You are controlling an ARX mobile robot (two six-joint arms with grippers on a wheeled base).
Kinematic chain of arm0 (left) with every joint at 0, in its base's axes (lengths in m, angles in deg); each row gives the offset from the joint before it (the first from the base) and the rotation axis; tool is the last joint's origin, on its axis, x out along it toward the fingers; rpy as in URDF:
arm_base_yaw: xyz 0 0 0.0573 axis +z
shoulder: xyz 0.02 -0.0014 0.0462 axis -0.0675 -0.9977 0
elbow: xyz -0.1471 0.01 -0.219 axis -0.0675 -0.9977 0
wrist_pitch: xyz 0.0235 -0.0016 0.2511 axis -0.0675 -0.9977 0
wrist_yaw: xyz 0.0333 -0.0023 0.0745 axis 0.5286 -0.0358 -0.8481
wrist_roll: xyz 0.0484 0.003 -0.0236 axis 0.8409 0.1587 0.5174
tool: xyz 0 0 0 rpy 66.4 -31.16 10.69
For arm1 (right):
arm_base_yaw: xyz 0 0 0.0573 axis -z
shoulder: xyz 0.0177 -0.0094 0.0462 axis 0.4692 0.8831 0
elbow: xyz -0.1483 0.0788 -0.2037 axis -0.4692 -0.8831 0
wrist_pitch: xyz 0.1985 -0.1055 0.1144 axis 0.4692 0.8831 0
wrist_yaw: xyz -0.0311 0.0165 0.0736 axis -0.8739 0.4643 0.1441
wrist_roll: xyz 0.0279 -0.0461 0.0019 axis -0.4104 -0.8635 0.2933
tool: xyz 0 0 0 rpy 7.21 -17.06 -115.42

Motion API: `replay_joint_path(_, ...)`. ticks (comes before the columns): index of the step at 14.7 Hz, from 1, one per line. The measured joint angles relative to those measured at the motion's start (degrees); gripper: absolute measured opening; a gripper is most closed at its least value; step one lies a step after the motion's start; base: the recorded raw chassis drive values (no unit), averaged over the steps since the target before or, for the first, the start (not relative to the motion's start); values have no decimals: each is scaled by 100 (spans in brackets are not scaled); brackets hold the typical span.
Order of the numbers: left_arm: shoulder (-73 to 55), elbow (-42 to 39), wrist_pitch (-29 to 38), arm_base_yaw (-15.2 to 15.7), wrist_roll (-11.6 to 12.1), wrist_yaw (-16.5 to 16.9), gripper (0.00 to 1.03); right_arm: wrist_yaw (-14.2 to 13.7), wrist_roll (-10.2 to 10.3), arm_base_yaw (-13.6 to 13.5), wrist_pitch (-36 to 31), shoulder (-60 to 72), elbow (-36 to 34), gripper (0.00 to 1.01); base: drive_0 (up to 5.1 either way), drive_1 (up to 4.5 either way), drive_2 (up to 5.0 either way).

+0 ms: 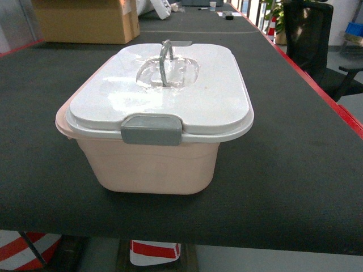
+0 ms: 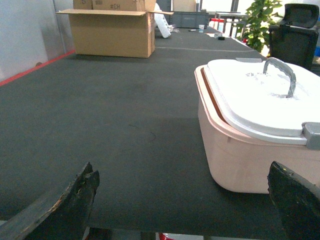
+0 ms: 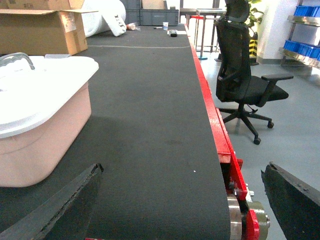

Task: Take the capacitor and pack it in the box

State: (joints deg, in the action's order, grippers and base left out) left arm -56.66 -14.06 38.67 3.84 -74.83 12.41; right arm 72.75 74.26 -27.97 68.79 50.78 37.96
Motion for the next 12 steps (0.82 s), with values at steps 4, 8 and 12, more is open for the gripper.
replay_joint_path(4,0,0,0,0,2,0,97,0,0,0,0,0,0,98,0,0,0)
replay_joint_path(8,0,0,0,0,2,0,98,0,0,0,0,0,0,98,0,0,0)
replay_joint_path(12,0,0,0,0,2,0,98,0,0,0,0,0,0,98,0,0,0)
